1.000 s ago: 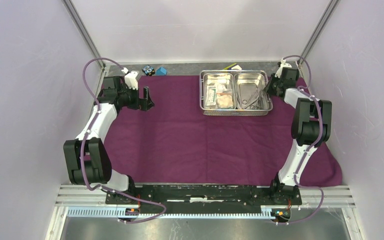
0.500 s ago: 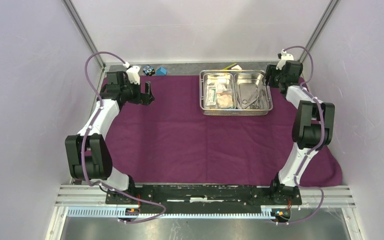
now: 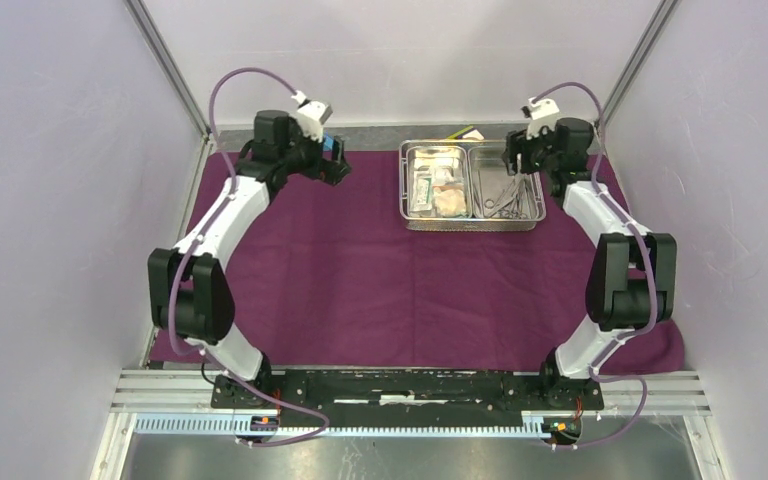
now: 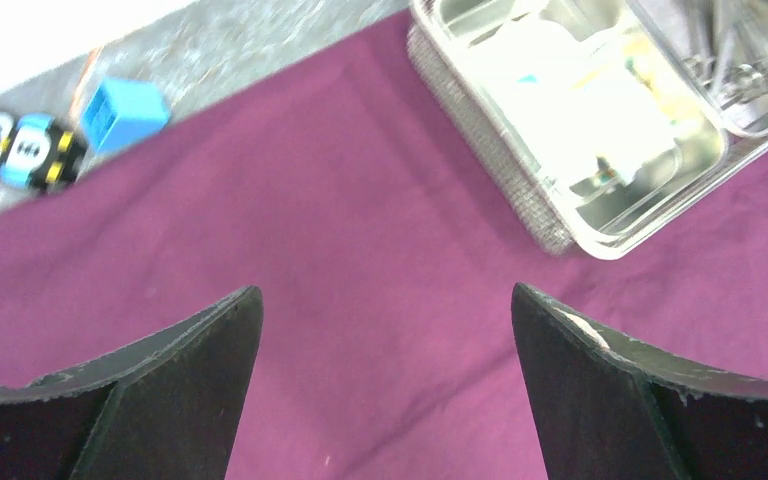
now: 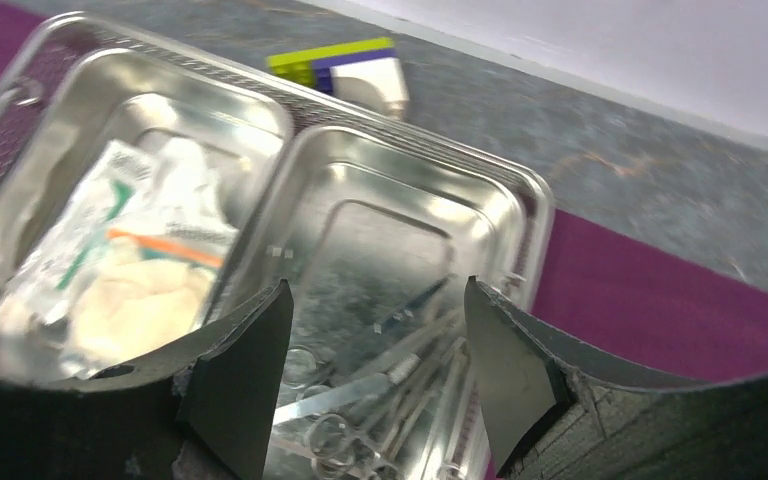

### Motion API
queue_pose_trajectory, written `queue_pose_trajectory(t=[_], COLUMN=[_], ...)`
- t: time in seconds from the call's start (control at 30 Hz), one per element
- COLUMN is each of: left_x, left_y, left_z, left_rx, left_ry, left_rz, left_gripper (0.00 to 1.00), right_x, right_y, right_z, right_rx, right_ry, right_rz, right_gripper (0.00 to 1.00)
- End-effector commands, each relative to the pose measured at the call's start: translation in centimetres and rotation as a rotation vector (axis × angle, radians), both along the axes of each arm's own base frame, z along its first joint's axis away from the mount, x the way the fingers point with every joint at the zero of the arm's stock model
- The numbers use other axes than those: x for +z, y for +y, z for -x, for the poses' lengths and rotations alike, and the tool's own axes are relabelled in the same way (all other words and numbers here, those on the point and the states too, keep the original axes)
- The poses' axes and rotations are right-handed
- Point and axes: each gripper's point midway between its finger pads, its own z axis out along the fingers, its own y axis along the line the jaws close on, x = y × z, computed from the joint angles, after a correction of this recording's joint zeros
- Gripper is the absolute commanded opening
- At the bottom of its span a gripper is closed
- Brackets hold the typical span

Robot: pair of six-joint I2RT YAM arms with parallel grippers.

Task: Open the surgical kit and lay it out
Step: Pick up the medical item from the container.

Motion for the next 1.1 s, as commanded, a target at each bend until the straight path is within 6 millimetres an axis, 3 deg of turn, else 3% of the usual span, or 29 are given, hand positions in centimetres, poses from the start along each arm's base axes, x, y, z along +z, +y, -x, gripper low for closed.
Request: queue_pose_trajectory(t=[0.0, 0.23, 0.47, 0.63, 0.77, 0.87, 1.07], left_x=[2.6, 1.3, -3.7, -6.4, -9.9, -12.1, -14.7], left_y=[-4.9, -14.6, -23.3, -26.1, -27.6, -28.0, -28.1], left_z=[-1.7, -2.9, -3.0, -3.1, -3.0, -2.7, -1.6], left_rx=[-0.119, -0.267, -0.328, -0.335, -0.344, -0.33, -0.332], left_ry=[-0.076, 0.018, 0.079, 0.11, 0.162, 0.206, 0.257], left_rz=[-0.026, -0.021, -0.04, -0.055, -0.084, -0.095, -0.125], left_gripper=[1.0, 0.95, 0.88, 0.83, 0.79, 0.77, 0.72], right_x=[1.7, 0.4, -0.6, -0.7, -1.3, -1.5, -1.9], right_y=[2.8, 3.1, 1.9, 0.9, 0.1, -0.3, -1.0], right_z=[1.4, 3.7, 7.4, 8.6, 8.6, 8.9, 9.1], right_rx=[0.164, 0.205, 0.177, 0.163, 0.161, 0.161, 0.155], right_ry=[-0.047, -0.027, -0.037, -0.051, -0.036, -0.031, -0.026], right_rz=[0.073, 0.103, 0.148, 0.146, 0.116, 0.104, 0.082], right_gripper=[0.7, 0.68, 0.68, 0.68, 0.68, 0.68, 0.68])
